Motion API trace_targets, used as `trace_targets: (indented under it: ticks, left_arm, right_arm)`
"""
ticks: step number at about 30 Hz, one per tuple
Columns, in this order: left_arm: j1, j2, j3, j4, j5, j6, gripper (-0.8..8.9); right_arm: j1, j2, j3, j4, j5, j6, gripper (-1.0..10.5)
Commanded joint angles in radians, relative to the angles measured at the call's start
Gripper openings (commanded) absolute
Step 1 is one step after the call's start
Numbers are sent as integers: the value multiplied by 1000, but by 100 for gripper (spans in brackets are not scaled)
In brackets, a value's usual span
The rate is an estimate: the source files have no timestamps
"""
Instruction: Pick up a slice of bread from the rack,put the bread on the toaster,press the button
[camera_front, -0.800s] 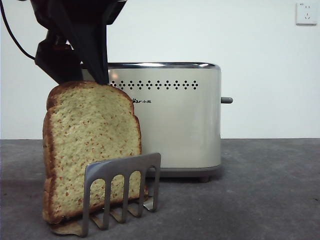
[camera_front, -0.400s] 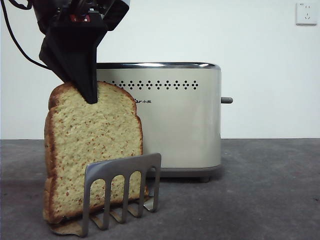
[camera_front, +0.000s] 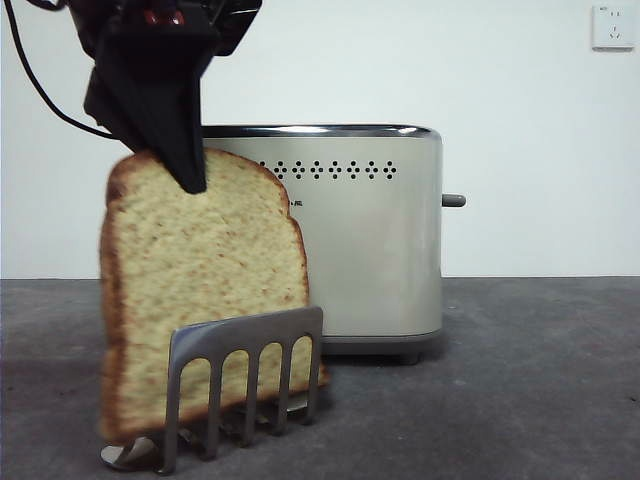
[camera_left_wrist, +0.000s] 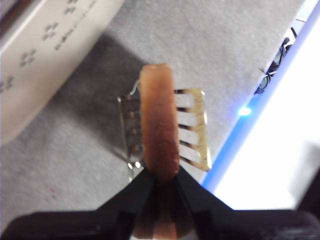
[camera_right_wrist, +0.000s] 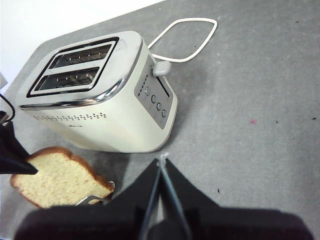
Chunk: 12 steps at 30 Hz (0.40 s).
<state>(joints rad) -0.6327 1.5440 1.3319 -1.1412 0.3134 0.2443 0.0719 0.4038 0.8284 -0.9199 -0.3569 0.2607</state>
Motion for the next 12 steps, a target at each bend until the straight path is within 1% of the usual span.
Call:
trace_targets:
  ticks: [1,6,10,12]
  left_arm:
    - [-4,-15,29,-24,8,15,-9]
    - [-4,-34,97,-77,7,43,-9]
    - [-4,-62,166,-126,8,120,-9]
    - [-5,-76,202,-156,8,142,-9]
  right_arm:
    - [0,0,3,5,-2,-12,1]
    - [0,0,3,4,-2,-12,0]
    - [0,0,3,3,-2,-12,0]
    - [0,0,3,2,-2,-12,1]
